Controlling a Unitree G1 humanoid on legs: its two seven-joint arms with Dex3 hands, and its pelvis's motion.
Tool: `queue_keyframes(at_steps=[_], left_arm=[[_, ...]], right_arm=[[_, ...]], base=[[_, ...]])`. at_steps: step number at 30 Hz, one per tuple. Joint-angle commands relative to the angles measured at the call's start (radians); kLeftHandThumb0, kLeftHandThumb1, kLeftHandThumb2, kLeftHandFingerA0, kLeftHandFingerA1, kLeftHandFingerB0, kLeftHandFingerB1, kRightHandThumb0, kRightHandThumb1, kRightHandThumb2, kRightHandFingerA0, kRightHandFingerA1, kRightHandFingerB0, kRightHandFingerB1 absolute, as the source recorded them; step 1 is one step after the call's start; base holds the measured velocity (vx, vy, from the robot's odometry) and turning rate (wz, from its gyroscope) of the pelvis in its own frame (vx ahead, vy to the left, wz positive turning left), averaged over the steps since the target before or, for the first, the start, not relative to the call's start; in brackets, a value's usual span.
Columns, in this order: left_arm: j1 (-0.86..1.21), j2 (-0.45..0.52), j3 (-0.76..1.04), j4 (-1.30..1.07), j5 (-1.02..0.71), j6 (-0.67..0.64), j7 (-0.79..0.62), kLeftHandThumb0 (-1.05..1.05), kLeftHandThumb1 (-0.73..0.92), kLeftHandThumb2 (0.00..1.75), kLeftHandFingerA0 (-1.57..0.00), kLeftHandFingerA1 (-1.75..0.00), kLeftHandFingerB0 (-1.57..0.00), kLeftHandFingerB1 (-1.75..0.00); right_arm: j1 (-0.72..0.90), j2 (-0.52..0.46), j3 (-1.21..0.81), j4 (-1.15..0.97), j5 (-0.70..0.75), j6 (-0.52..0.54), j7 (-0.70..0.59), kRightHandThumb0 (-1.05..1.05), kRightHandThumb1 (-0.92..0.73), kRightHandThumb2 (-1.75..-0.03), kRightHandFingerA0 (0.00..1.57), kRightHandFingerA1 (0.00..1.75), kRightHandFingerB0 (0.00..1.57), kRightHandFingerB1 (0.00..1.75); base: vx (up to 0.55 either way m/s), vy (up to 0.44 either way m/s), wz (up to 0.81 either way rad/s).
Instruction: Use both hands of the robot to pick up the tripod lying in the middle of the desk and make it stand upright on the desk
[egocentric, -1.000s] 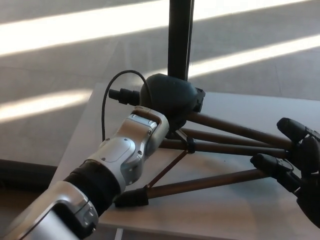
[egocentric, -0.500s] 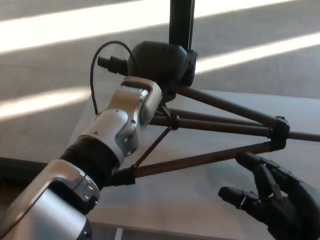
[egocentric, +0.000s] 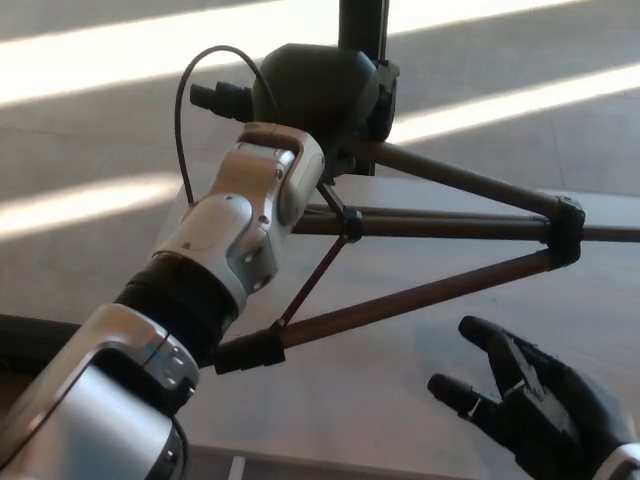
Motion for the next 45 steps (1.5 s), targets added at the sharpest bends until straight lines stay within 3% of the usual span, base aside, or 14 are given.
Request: queue_keyframes(at_steps=[1, 2, 7, 8, 9, 10, 13, 16, 18, 24, 27, 38, 39, 45], left_arm=[[0.037, -0.004, 0.019, -0.049, -0.022, 0.017, 0.015, -0.11, 0.69, 0.92, -0.94, -1.75, -0.7, -1.41], [0.044, -0.002, 0.021, -0.051, -0.022, 0.011, 0.017, -0.18, 0.67, 0.92, -0.84, -1.7, -0.72, -1.42], [0.06, 0.001, 0.025, -0.058, -0.018, 0.015, 0.018, -0.17, 0.66, 0.87, -0.82, -1.69, -0.7, -1.39], [0.057, 0.003, 0.024, -0.056, -0.017, 0.015, 0.014, -0.18, 0.68, 0.87, -0.8, -1.69, -0.67, -1.42], [0.056, 0.004, 0.025, -0.056, -0.017, 0.015, 0.012, -0.18, 0.69, 0.88, -0.81, -1.7, -0.68, -1.44], [0.045, 0.004, 0.025, -0.047, -0.016, 0.012, 0.018, -0.18, 0.69, 0.86, -0.8, -1.71, -0.67, -1.45], [0.019, 0.007, 0.024, -0.037, -0.012, 0.009, 0.013, -0.19, 0.67, 0.89, -0.83, -1.66, -0.69, -1.35], [0.012, 0.012, 0.029, -0.036, -0.021, -0.008, 0.015, -0.15, 0.66, 0.89, -0.89, -1.67, -0.72, -1.3], [-0.006, 0.013, 0.033, -0.026, -0.026, -0.022, 0.018, -0.2, 0.67, 0.91, -0.86, -1.64, -0.73, -1.29], [-0.034, 0.019, 0.028, -0.018, -0.021, -0.017, 0.003, -0.18, 0.68, 0.92, -0.87, -1.6, -0.74, -1.28], [-0.047, 0.016, 0.026, -0.016, -0.02, -0.014, -0.002, -0.23, 0.68, 0.9, -0.87, -1.49, -0.79, -1.08], [-0.043, 0.004, 0.015, -0.027, -0.011, -0.011, -0.001, -0.2, 0.67, 0.93, -0.88, -1.55, -0.77, -1.19], [-0.03, 0.006, 0.026, -0.033, -0.022, -0.019, 0.009, -0.18, 0.63, 0.95, -0.86, -1.64, -0.72, -1.4], [-0.02, 0.003, 0.017, -0.032, -0.014, -0.01, 0.01, -0.16, 0.63, 0.94, -0.9, -1.66, -0.75, -1.31]], right_arm=[[-0.088, 0.029, -0.053, 0.027, 0.005, -0.003, -0.034, -0.62, -0.56, -0.96, 0.42, 0.61, 0.3, 0.5], [-0.104, 0.035, -0.057, 0.034, -0.002, -0.009, -0.035, -0.62, -0.7, -0.61, 0.44, 0.52, 0.45, 0.4], [-0.196, 0.08, -0.089, 0.075, 0.008, -0.011, -0.062, -0.63, -0.66, -0.6, 0.33, 0.57, 0.39, 0.41], [-0.218, 0.106, -0.111, 0.097, 0.036, 0.018, -0.095, -0.68, -0.52, -0.9, 0.21, 0.58, 0.37, 0.54], [-0.224, 0.116, -0.116, 0.104, 0.044, 0.039, -0.106, -0.61, -0.69, -0.6, 0.2, 0.54, 0.33, 0.38], [-0.222, 0.141, -0.122, 0.115, 0.049, 0.06, -0.128, -0.59, -0.55, -0.84, 0.14, 0.55, 0.25, 0.48], [-0.171, 0.193, -0.095, 0.138, 0.03, 0.103, -0.147, -0.59, -0.56, -0.84, 0.13, 0.55, 0.26, 0.5], [-0.129, 0.219, -0.065, 0.139, 0.006, 0.109, -0.143, -0.58, -0.57, -0.86, 0.16, 0.58, 0.31, 0.53], [-0.057, 0.213, -0.003, 0.151, -0.022, 0.12, -0.105, -0.61, -0.71, -0.59, 0.23, 0.67, 0.44, 0.47], [0.003, 0.158, 0.056, 0.134, -0.027, 0.149, -0.071, -0.64, -0.72, -0.62, 0.28, 0.67, 0.45, 0.44], [-0.022, 0.141, 0.032, 0.163, -0.029, 0.137, -0.063, -0.7, -0.63, -0.67, 0.29, 0.67, 0.47, 0.48], [-0.147, 0.116, -0.089, 0.25, -0.026, 0.088, -0.052, -0.62, -0.72, -0.62, 0.29, 0.72, 0.41, 0.43], [-0.199, 0.133, -0.137, 0.281, -0.011, 0.047, -0.075, -0.61, -0.7, -0.61, 0.27, 0.64, 0.39, 0.42], [-0.251, 0.159, -0.204, 0.302, -0.007, 0.038, -0.11, -0.6, -0.7, -0.61, 0.24, 0.59, 0.38, 0.41]], base=[[0.0, 0.0, 0.0], [0.0, 0.0, 0.0], [0.0, 0.0, 0.0], [0.0, 0.0, 0.0], [0.0, 0.0, 0.0], [0.0, 0.0, 0.0], [0.0, 0.0, 0.0], [0.0, 0.0, 0.0], [0.0, 0.0, 0.0], [0.0, 0.0, 0.0], [0.0, 0.0, 0.0], [0.0, 0.0, 0.0], [0.0, 0.0, 0.0], [0.0, 0.0, 0.0]])
